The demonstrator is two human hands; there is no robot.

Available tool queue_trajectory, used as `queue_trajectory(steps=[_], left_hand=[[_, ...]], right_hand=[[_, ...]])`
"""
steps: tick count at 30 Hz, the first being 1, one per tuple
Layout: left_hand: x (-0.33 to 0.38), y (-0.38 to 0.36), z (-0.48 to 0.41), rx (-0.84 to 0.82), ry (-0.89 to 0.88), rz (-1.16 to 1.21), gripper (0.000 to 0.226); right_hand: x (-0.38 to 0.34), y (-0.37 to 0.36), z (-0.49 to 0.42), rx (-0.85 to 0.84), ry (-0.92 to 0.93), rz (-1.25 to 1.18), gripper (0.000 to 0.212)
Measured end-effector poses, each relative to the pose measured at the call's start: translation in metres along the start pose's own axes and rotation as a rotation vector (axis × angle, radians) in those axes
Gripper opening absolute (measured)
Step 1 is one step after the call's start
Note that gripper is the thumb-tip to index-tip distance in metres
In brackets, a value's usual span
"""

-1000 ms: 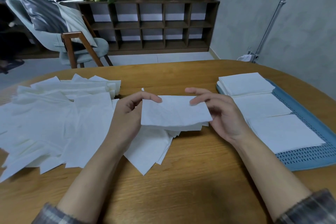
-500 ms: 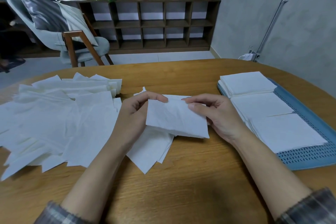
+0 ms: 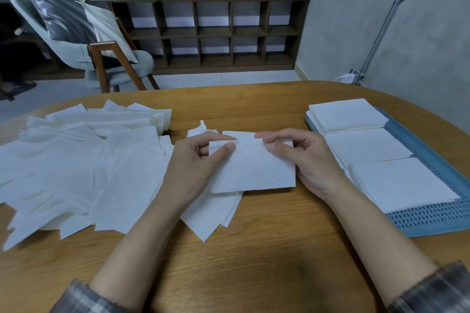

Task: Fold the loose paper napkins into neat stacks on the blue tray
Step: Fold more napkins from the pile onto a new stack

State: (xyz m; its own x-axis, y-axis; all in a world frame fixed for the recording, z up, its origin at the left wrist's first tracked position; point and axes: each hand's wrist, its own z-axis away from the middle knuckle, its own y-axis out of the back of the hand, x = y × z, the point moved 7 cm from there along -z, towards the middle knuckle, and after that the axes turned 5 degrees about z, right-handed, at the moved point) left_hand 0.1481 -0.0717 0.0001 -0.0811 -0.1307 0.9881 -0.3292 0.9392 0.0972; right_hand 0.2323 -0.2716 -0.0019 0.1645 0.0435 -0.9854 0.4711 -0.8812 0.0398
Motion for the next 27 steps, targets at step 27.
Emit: queue_trajectory(steps=[27], left_hand=[[-0.015,-0.033,0.009,-0.110,-0.342,-0.688,0.011]], right_hand=[[0.011,0.040,-0.008,0.392,0.050,0.411,0.036]])
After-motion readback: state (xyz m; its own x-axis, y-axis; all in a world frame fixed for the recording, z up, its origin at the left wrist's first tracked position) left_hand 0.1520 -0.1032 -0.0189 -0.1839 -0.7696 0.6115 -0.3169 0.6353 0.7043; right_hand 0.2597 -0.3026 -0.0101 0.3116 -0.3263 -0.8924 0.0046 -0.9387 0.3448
